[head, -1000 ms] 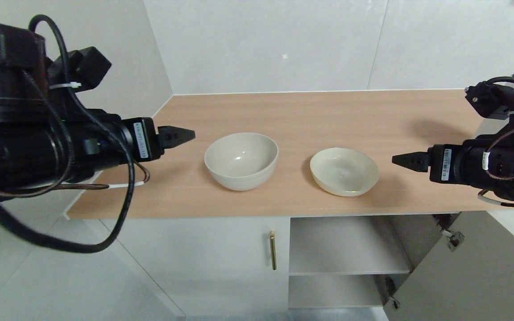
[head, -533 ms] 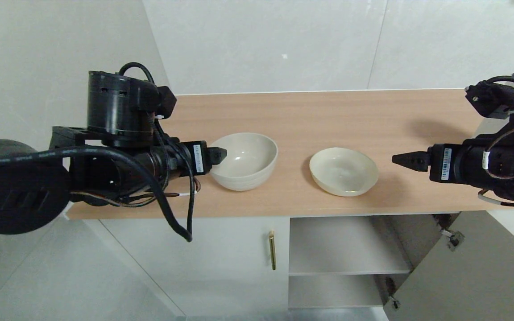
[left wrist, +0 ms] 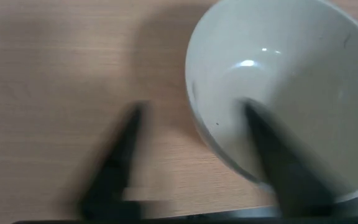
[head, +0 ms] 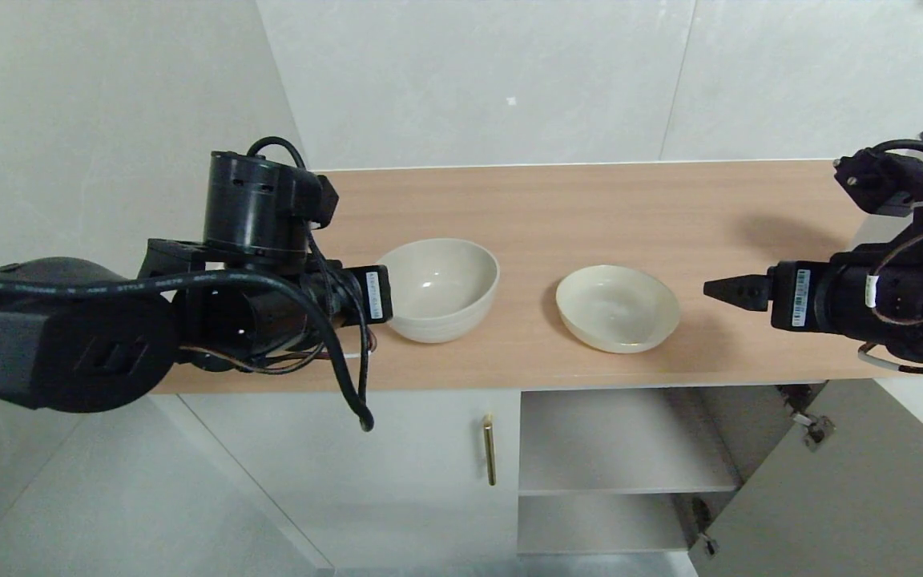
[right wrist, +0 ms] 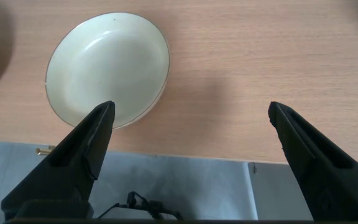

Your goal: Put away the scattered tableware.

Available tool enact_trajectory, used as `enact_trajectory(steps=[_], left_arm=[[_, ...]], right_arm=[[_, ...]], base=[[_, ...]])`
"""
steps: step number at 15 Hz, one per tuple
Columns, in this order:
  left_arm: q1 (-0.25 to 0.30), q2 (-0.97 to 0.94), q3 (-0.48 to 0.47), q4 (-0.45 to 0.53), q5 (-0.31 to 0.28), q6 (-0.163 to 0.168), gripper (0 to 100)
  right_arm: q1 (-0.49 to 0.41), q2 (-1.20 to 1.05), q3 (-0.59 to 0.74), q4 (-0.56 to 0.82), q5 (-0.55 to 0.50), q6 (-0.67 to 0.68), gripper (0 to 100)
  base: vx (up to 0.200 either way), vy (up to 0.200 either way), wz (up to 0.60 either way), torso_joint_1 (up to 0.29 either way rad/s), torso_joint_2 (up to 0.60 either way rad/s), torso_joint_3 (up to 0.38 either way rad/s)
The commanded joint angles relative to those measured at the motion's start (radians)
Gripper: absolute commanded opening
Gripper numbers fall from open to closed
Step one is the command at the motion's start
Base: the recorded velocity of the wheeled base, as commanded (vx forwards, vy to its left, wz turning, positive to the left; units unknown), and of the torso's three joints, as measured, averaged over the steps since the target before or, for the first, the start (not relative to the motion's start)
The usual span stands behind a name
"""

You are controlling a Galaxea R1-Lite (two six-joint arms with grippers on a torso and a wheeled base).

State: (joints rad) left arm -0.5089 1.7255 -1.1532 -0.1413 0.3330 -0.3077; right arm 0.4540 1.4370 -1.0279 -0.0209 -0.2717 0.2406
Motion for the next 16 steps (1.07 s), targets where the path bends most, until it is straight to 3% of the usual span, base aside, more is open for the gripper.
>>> enact_trajectory(steps=[1,4,6,10,16], left_arm=[[-0.002,-0.012,0.001,-0.008,0.001,-0.001,0],[-0.002,-0.132,0.026,-0.026,-0.006,-0.002,0],[-0.002,-0.188,0.052,-0.029,-0.048,-0.01,0],[-0.003,-0.205,0.118,-0.136,-0.109,-0.01,0],[-0.006,-0.205,0.121,-0.149,-0.109,-0.008,0]], right_arm=[[0.0,-0.003,0.0,-0.001,0.0,0.0,100],[0.0,0.016,-0.004,-0.001,0.0,0.003,100],[0.0,0.059,-0.018,-0.002,-0.009,0.04,100],[0.023,0.209,-0.083,-0.002,-0.118,0.147,100],[0.031,0.304,-0.1,-0.077,-0.162,0.186,100]], base=[[0.0,0.0,0.0,0.0,0.0,0.0],[0.0,0.0,0.0,0.0,0.0,0.0],[0.0,0.0,0.0,0.0,0.0,0.0],[0.0,0.0,0.0,0.0,0.0,0.0],[0.0,0.0,0.0,0.0,0.0,0.0]])
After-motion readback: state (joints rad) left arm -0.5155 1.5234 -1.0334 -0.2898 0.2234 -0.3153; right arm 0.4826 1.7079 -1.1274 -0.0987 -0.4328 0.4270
